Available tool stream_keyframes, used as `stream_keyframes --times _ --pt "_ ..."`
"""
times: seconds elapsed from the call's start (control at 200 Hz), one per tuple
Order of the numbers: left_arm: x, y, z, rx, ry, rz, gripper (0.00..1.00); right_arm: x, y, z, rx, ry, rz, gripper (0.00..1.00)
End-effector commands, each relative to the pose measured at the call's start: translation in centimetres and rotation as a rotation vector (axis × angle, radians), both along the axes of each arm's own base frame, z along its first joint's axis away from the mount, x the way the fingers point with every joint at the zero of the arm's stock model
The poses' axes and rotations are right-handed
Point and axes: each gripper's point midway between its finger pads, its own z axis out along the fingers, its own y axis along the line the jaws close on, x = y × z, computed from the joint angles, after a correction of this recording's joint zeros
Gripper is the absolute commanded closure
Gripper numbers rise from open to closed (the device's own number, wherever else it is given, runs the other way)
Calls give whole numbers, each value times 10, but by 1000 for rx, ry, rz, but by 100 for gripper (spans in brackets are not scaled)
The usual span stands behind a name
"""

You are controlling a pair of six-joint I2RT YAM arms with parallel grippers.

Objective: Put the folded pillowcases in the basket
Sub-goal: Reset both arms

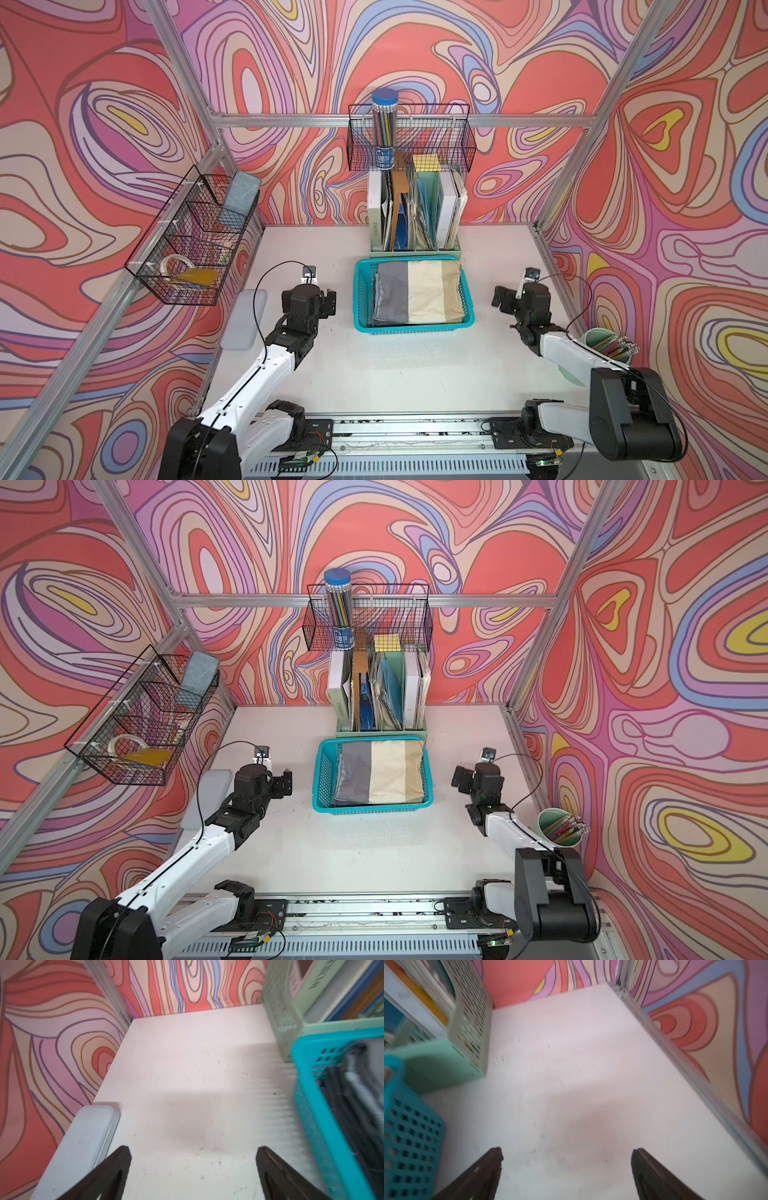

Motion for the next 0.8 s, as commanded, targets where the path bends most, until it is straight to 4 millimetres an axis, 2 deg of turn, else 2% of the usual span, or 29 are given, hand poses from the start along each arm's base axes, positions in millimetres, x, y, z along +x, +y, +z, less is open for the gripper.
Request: stream_keyframes --times 0.0,0.085,0.145,0.175,0.22,0.28,0.34,0.381,0.441,0.486,0.546,0.616,0.681,0.791 --pt "25 18 4 -8 -144 66 1 30 7 75 -62 -417 58 2" --pt "36 21 -29 15 -65 51 1 31 10 65 -81 -433 83 2" --pt "36 26 -43 40 -40 76 1 31 10 57 -82 -427 88 2" --pt "39 29 -36 46 -99 88 1 32 11 51 -79 -421 92 2" --pt "42 21 -33 42 -140 30 1 33 17 45 -75 -433 125 2" --pt "41 26 -48 40 -133 60 1 38 26 39 -80 -459 182 2" --pt "40 26 -45 13 -195 42 1 41 22 35 -77 -412 157 2" --pt "36 28 -58 2 -164 45 1 49 19 31 -72 -374 143 2" --pt "41 27 -46 13 -239 35 1 63 22 25 -68 -316 162 2" --pt "41 28 -55 -15 -150 43 1 75 23 16 -61 -235 173 2" --pt "47 30 -55 -1 -181 39 2 72 19 18 -68 -255 147 2" --pt "44 30 -60 -23 -129 43 2 73 20 19 -72 -259 148 2" --pt "46 30 -53 -9 -182 38 2 73 20 17 -71 -250 149 2" --pt "45 28 -55 -12 -175 29 1 73 20 18 -72 -256 148 2"
